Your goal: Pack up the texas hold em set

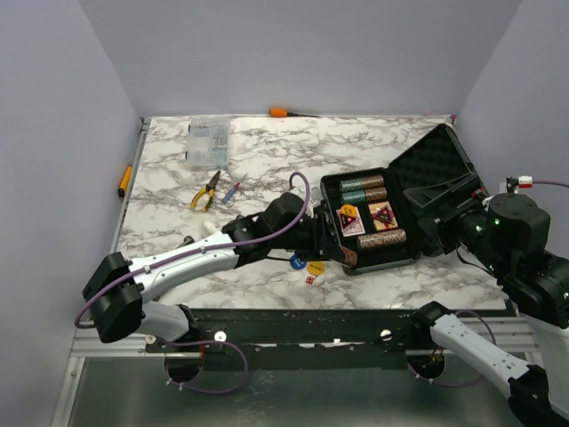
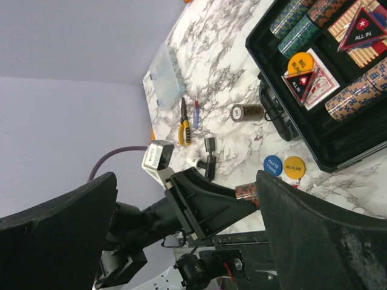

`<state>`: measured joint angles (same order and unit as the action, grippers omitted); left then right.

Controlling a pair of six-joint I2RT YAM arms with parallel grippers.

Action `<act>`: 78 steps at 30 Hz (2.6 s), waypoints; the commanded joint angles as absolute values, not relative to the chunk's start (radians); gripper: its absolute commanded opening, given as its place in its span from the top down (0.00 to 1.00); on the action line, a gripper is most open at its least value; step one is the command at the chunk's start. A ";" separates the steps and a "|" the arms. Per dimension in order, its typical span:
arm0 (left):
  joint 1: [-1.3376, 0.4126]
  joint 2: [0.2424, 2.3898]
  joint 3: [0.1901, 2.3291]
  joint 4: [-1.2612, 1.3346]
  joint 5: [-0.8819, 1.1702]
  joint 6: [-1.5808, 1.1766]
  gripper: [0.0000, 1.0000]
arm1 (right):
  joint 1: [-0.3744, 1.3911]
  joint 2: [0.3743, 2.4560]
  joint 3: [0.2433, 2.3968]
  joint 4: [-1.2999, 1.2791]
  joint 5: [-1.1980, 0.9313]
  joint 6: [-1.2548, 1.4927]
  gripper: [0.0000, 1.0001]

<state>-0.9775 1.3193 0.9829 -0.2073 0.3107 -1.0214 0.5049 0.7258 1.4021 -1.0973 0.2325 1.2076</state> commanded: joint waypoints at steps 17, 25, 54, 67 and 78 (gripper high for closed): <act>-1.017 1.747 1.220 0.086 0.223 -1.427 1.00 | 0.509 0.703 1.502 -1.187 0.350 1.232 0.00; -1.025 1.887 1.350 0.087 0.252 -1.489 1.00 | 0.510 0.686 1.470 -1.164 0.330 1.235 0.00; -1.049 2.183 1.597 0.092 0.350 -1.661 1.00 | 0.510 0.736 1.467 -1.125 0.440 1.087 0.00; -1.057 2.248 1.645 0.089 0.378 -1.697 1.00 | 0.509 0.750 1.449 -1.105 0.445 1.054 0.00; -1.062 2.299 1.687 0.088 0.435 -1.722 0.98 | 0.510 0.755 1.426 -1.090 0.433 1.046 0.00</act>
